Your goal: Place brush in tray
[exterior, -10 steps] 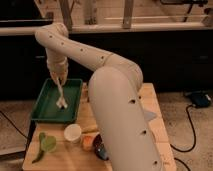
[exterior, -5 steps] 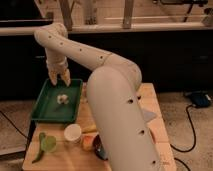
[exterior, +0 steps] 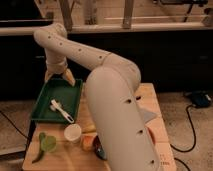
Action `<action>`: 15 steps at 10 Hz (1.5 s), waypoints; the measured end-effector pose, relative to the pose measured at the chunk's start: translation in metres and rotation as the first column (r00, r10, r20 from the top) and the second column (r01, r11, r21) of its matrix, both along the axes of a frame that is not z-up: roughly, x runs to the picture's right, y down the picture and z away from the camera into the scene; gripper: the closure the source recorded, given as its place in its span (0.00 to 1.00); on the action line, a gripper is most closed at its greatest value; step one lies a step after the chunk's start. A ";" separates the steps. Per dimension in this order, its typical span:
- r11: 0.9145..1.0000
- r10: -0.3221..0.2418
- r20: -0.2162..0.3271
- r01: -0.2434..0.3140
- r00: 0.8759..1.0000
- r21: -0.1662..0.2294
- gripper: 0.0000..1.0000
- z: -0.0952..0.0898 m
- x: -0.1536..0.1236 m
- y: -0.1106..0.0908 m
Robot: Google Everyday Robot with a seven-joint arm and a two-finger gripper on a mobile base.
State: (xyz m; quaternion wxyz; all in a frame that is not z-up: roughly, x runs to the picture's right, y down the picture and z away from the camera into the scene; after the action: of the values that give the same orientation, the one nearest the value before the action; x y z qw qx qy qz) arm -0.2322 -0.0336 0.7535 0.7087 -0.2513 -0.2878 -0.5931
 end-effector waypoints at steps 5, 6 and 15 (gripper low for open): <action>1.000 0.000 -0.009 0.000 1.000 -0.013 0.20 0.001 -0.002 0.001; 1.000 0.000 -0.011 0.000 1.000 -0.018 0.20 0.001 -0.003 0.002; 1.000 0.001 -0.016 -0.002 1.000 -0.027 0.20 0.001 -0.004 0.003</action>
State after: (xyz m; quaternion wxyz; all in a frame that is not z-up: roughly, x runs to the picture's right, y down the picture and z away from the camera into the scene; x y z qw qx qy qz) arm -0.2358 -0.0305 0.7549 0.7079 -0.2652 -0.2904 -0.5867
